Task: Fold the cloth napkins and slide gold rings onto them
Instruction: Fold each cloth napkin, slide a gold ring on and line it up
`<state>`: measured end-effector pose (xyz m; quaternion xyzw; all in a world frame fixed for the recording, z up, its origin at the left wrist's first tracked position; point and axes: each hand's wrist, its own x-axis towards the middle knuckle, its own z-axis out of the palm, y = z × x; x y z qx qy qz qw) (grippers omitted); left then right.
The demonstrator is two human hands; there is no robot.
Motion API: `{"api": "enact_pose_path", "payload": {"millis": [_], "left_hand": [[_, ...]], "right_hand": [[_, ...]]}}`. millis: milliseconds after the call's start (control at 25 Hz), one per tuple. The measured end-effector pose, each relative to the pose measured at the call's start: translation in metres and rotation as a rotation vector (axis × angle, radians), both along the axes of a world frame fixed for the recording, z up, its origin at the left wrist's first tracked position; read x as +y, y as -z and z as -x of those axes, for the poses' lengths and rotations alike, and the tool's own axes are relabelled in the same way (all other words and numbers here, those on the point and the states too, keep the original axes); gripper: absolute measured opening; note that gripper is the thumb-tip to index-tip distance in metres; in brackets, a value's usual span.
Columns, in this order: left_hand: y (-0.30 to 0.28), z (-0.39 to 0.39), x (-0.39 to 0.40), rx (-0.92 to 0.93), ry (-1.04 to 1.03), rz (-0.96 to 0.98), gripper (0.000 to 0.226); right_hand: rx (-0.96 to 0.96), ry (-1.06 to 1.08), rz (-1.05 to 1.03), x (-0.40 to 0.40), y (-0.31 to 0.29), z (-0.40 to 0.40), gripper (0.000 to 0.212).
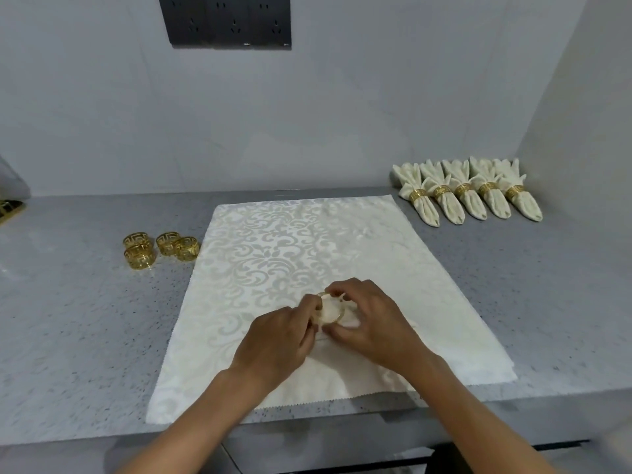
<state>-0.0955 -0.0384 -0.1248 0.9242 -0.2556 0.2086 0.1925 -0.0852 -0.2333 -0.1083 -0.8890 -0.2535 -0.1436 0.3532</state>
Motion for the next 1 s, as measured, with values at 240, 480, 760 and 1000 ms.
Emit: {"api": "enact_pose_path", "payload": {"millis": [240,480,760,1000], "left_hand": [[0.002,-0.007,-0.002,0.065,0.072,-0.091,0.016],[-0.003,-0.013,-0.008,0.129,0.101,-0.128,0.015],[-0.007,-0.01,-0.005,0.141,0.132,-0.106,0.015],[-0.009,-0.01,-0.007,0.175,0.097,-0.112,0.017]], "right_hand": [[0.149,0.262,0.214,-0.112,-0.033,0.005,0.04],[0.356,0.108,0.426,-0.122,-0.032,0.006,0.036],[0.367,0.019,0.358,-0.075,-0.025,-0.015,0.042],[0.338,-0.031,0.322,-0.048,-0.022,-0.025,0.035]]}}
